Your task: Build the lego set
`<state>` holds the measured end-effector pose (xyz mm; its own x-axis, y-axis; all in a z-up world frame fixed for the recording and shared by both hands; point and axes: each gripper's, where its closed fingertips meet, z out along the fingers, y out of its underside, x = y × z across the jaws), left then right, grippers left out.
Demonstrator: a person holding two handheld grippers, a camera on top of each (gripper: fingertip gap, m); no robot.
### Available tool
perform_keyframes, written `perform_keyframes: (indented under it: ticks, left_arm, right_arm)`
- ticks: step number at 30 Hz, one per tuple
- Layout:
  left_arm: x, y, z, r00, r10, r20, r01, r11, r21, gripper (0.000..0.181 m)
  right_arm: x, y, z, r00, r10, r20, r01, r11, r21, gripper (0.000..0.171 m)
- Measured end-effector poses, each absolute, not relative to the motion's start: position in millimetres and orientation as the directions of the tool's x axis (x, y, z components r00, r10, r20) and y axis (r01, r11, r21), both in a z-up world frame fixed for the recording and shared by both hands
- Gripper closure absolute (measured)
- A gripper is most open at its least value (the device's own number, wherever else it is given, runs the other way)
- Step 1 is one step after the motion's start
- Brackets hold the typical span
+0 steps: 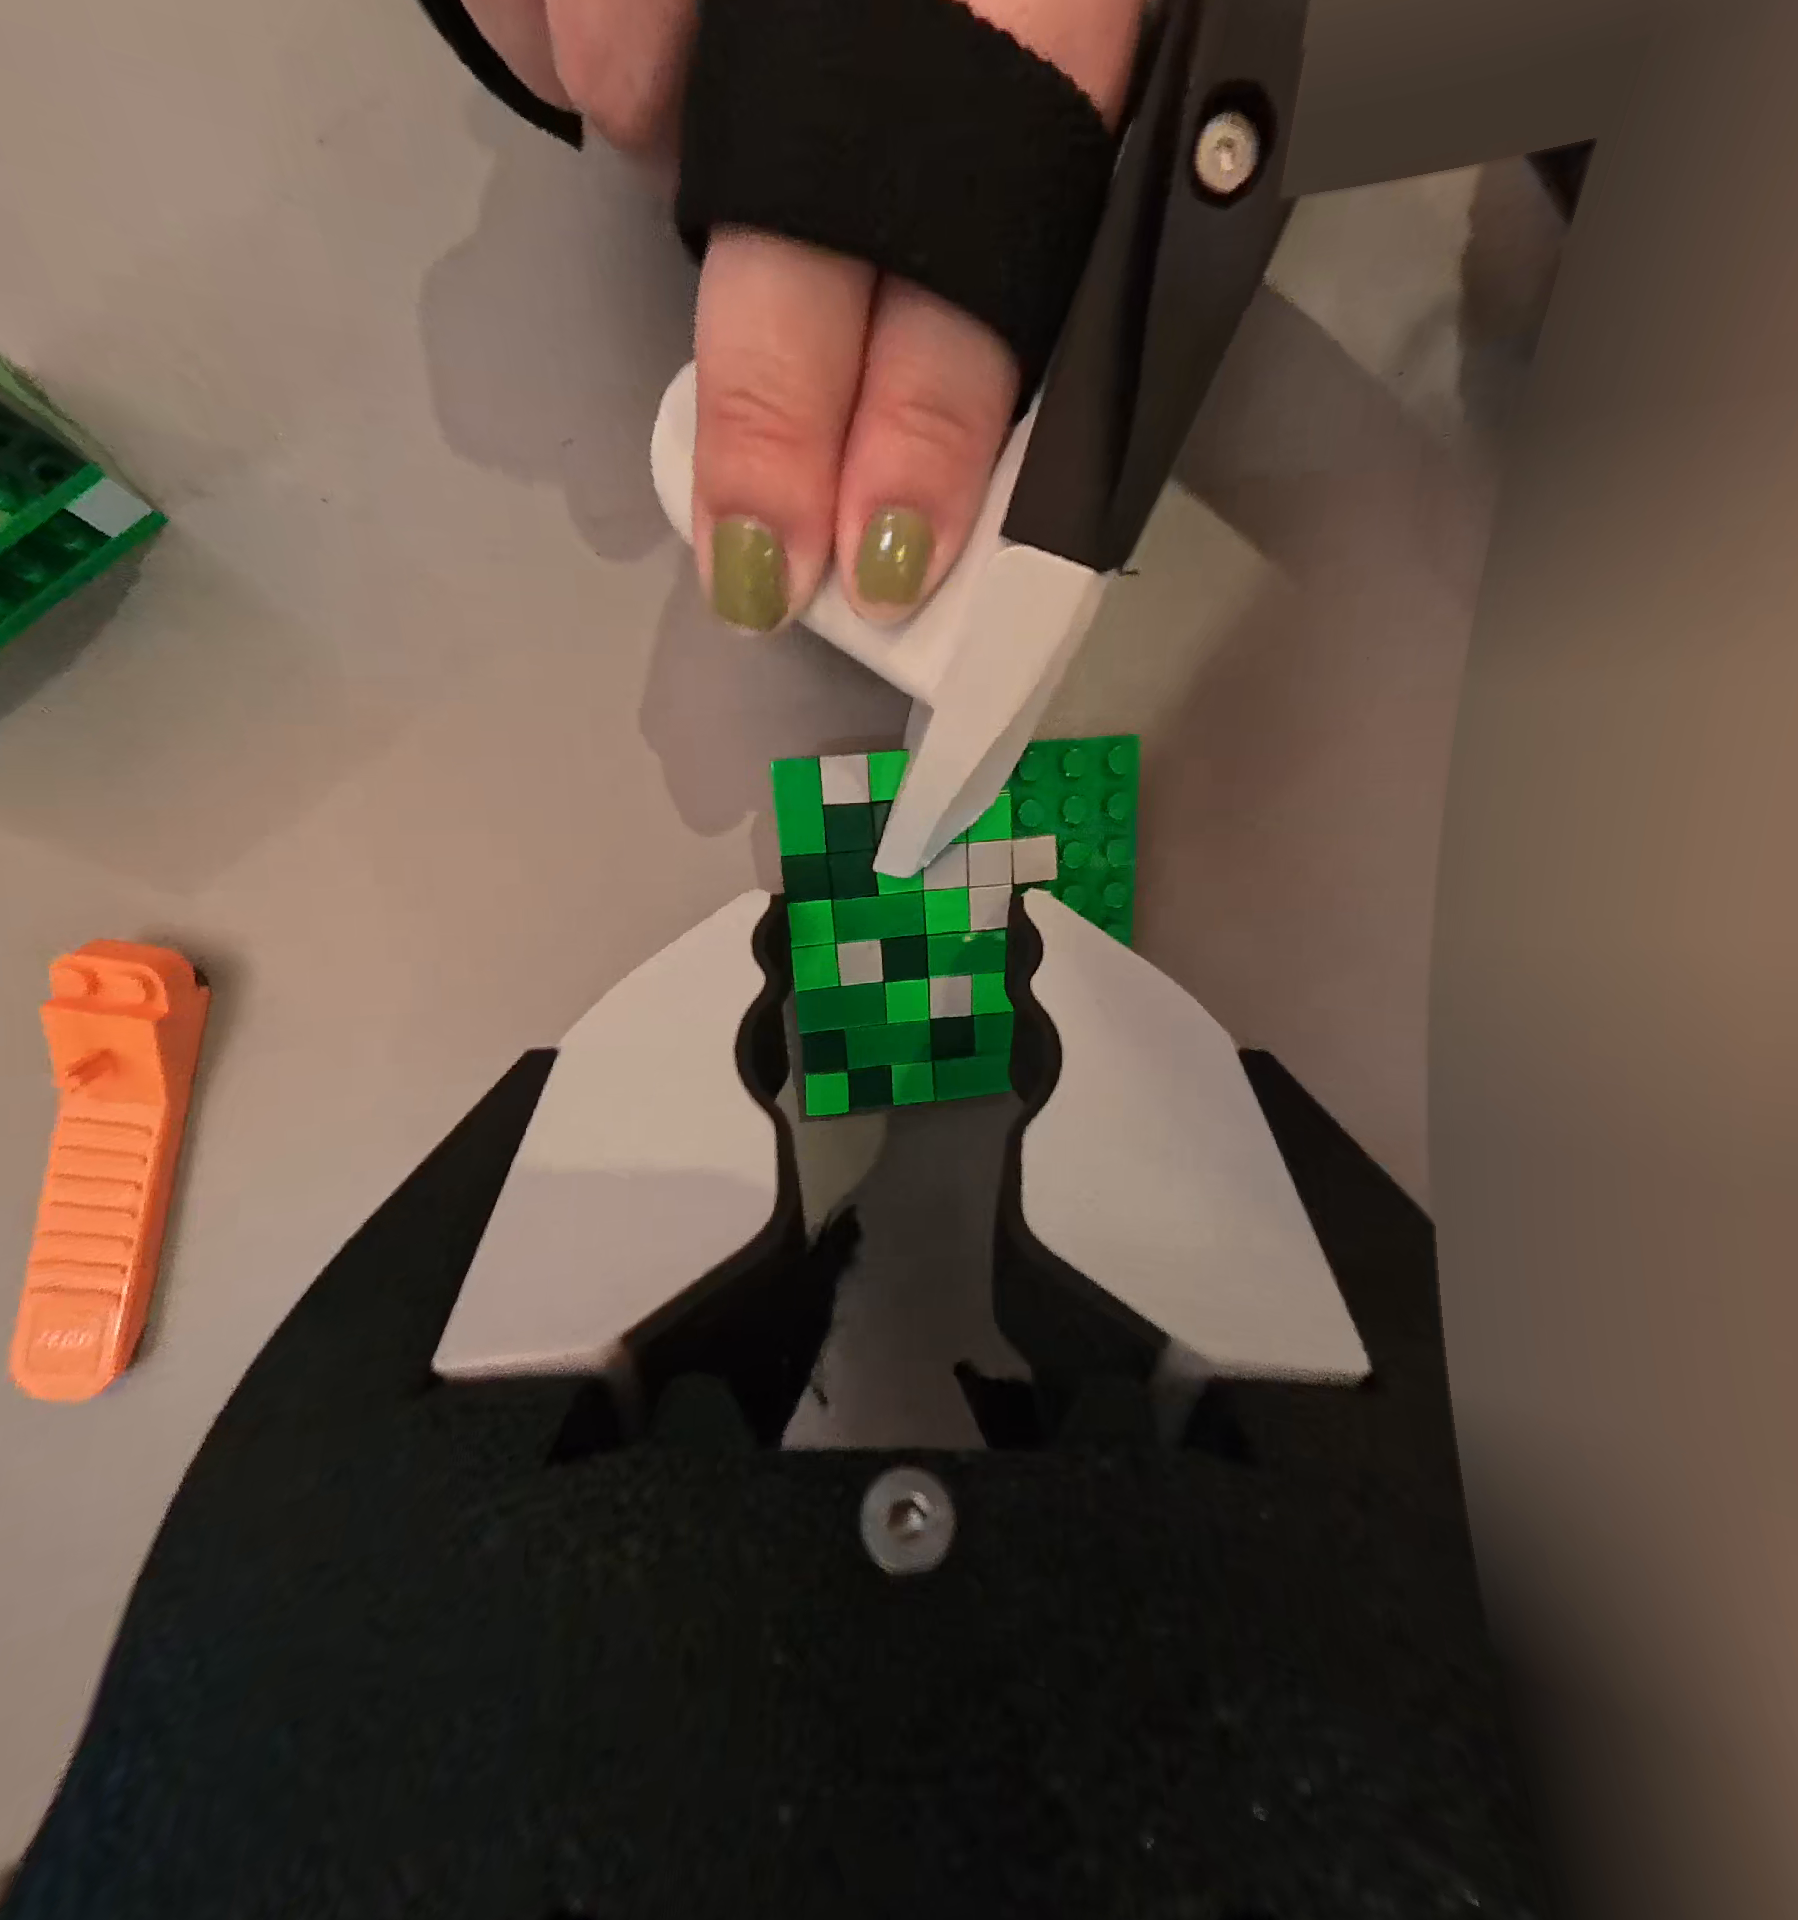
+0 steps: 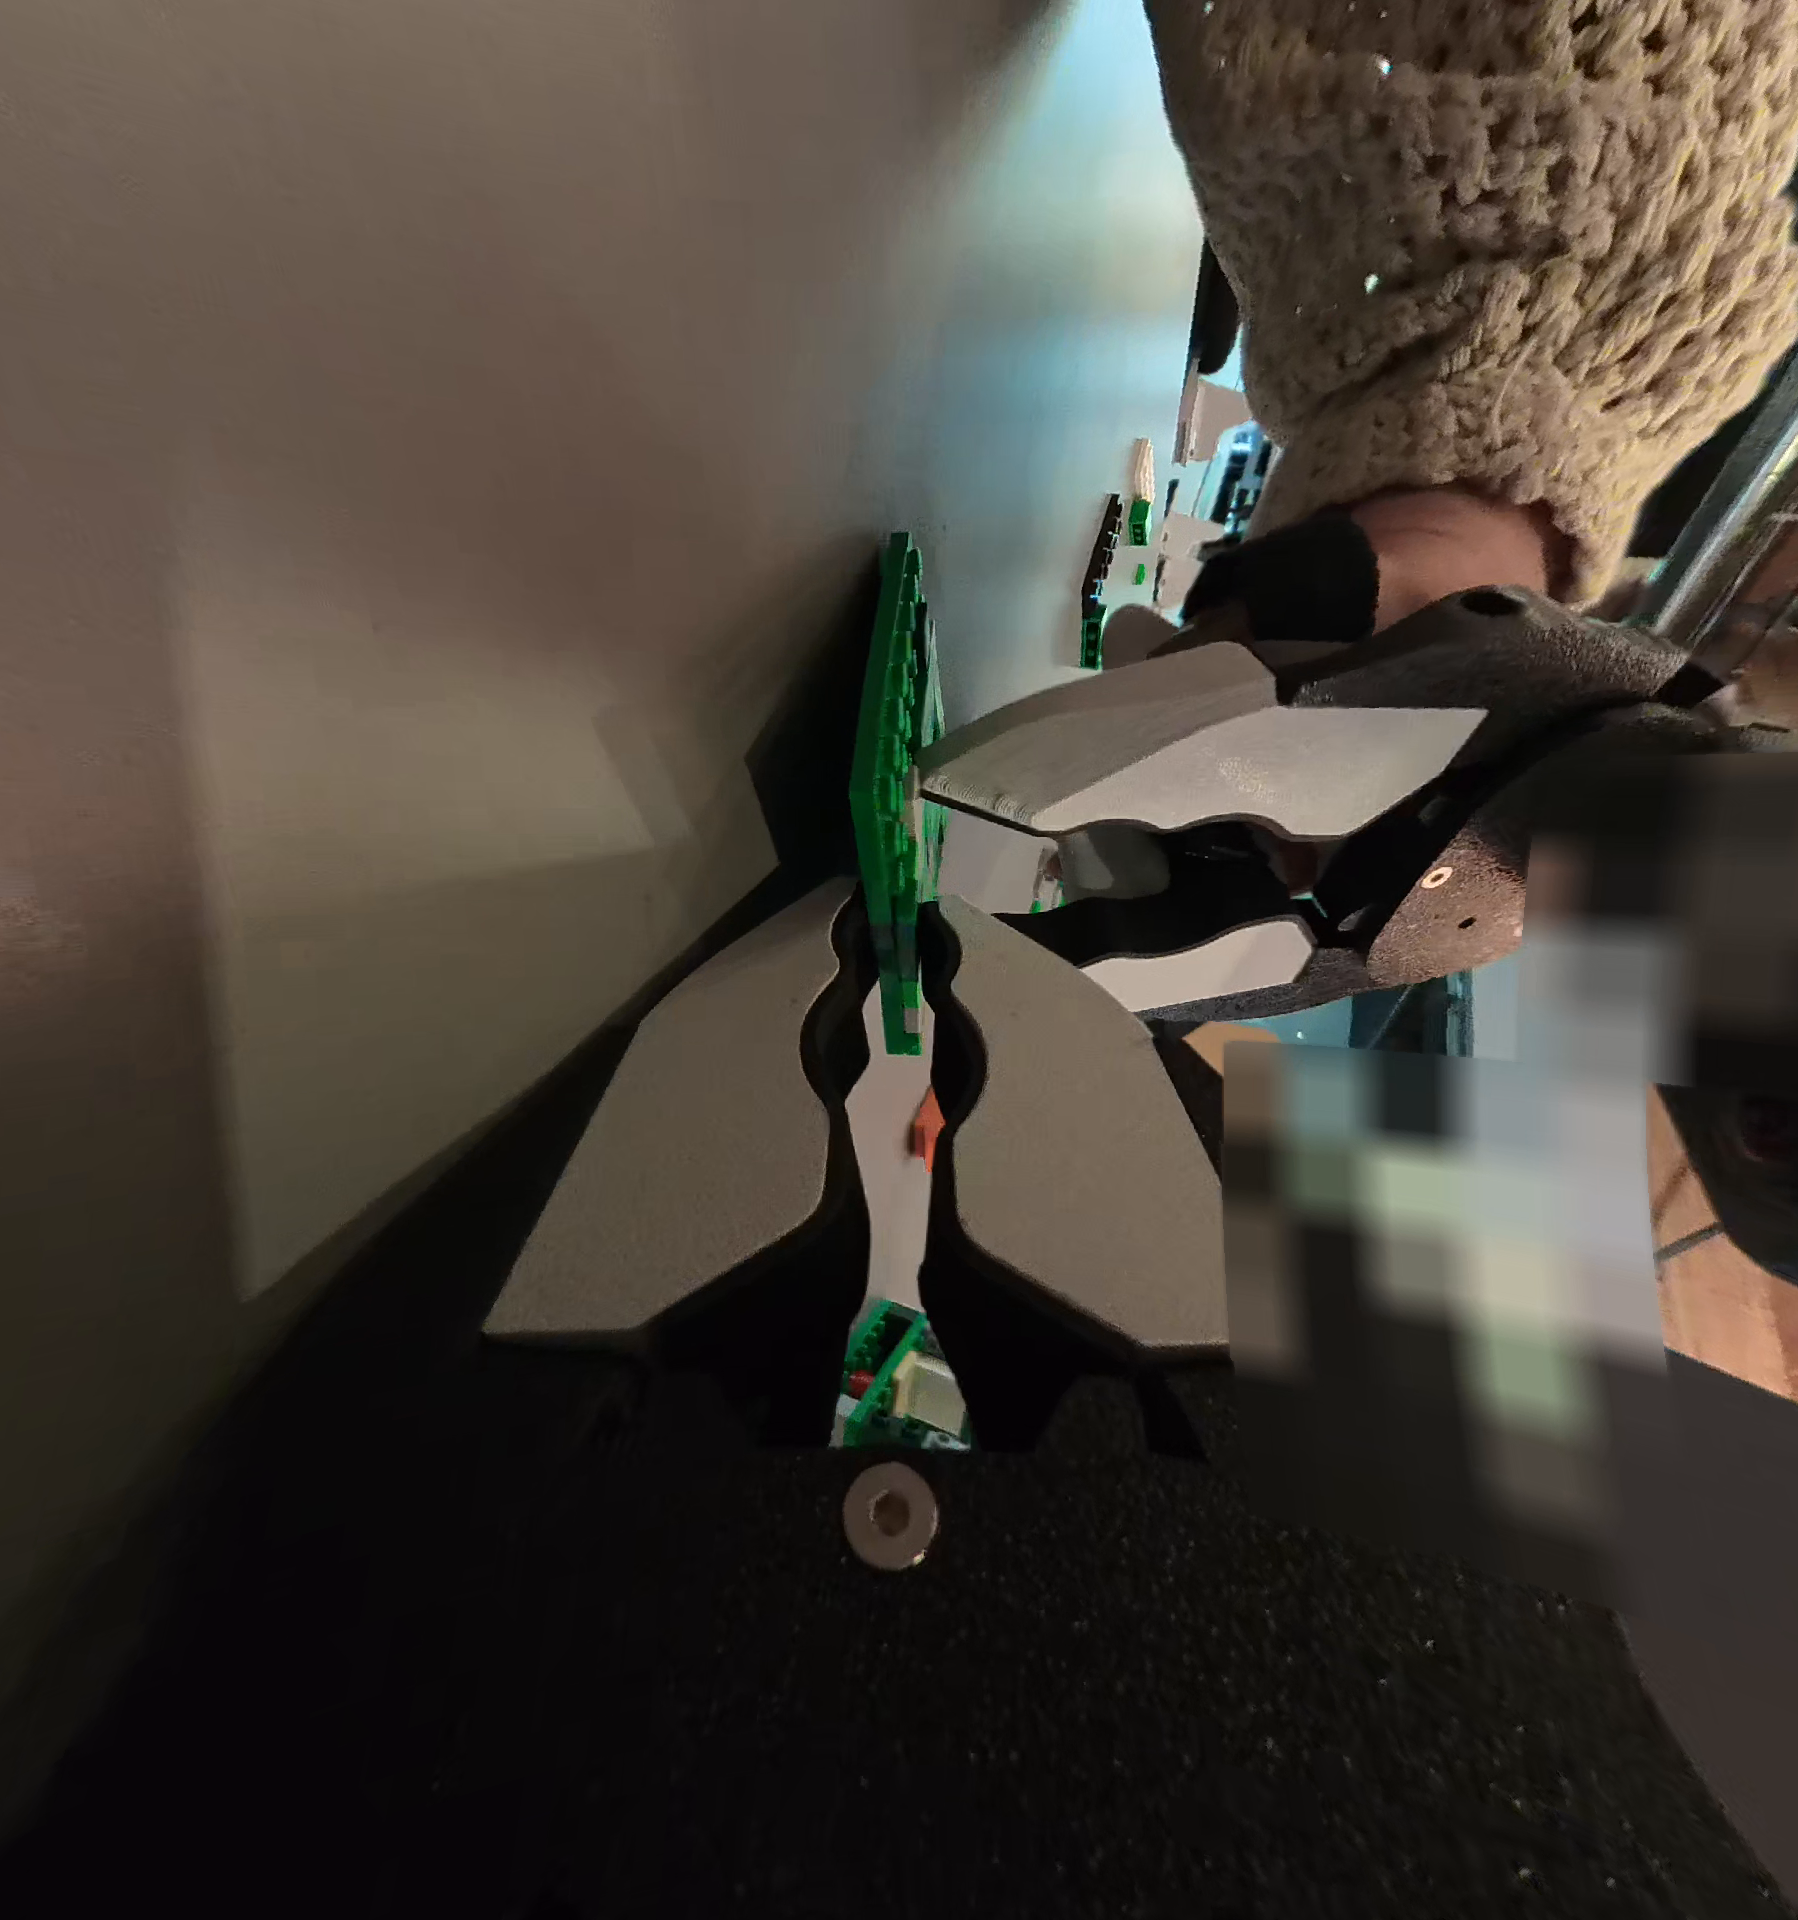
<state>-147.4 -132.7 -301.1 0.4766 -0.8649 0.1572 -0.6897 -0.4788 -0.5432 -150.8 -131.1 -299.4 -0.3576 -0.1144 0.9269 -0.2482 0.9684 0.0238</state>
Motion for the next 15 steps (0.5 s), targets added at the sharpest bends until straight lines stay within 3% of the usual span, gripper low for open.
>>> perform_keyframes:
  ticks: [11, 12, 13, 15]
  left_arm:
    - [-147.1, -133.5, -299.2, 0.433, -0.85, 0.299, -0.649, -0.524, -0.551, 0.143]
    - [-149.3, -130.9, -298.3, 0.435, -0.853, 0.29, -0.647, -0.519, -0.558, 0.164]
    - [-150.9, -129.3, -296.8, 0.431, -0.854, 0.291, -0.639, -0.517, -0.569, 0.172]
    - [-151.3, -129.6, -296.6, 0.426, -0.84, 0.337, -0.615, -0.541, -0.574, 0.173]
  right_arm:
    - [-150.7, -131.5, -298.4, -0.342, -0.146, 0.928, -0.259, 0.964, 0.056, 0.164]
    - [-149.4, -134.4, -298.2, -0.336, -0.155, 0.929, -0.28, 0.958, 0.058, 0.164]
    - [-148.2, -137.6, -296.7, -0.312, -0.18, 0.933, -0.3, 0.95, 0.083, 0.165]
    - [-148.2, -138.4, -297.0, -0.314, -0.195, 0.929, -0.293, 0.951, 0.101, 0.165]
